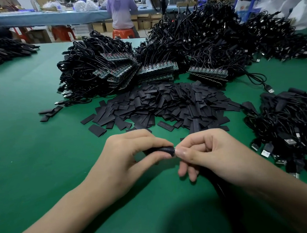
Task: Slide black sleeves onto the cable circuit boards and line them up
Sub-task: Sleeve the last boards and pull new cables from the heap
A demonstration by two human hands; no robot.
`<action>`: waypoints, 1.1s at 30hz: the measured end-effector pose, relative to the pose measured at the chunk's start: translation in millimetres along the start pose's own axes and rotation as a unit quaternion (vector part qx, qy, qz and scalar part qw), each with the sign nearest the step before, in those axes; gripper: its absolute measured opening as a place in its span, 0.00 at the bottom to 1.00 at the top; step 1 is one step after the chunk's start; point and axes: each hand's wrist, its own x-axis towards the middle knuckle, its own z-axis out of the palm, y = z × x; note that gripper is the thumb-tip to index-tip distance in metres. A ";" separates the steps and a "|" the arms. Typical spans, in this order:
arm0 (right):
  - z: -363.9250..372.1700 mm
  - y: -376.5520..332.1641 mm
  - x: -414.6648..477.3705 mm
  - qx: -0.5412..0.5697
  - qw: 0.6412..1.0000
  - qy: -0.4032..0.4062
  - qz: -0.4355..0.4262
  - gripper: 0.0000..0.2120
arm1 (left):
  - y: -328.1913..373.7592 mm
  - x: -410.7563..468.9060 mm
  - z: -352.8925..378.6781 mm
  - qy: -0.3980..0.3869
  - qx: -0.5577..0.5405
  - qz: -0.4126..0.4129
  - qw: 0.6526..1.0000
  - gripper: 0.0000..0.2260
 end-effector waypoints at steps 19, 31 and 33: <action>2.1 -0.9 -2.0 0.007 1.000 0.014 0.010 0.07 | -1.6 1.2 2.5 -0.019 0.012 0.012 1.000 0.08; 9.7 4.5 1.8 0.067 0.997 0.050 -0.003 0.07 | 8.4 4.2 13.1 0.143 -0.037 -0.106 0.983 0.17; 11.0 6.6 2.3 0.071 0.996 0.053 -0.004 0.07 | 8.6 4.8 14.3 0.135 -0.031 -0.103 0.985 0.17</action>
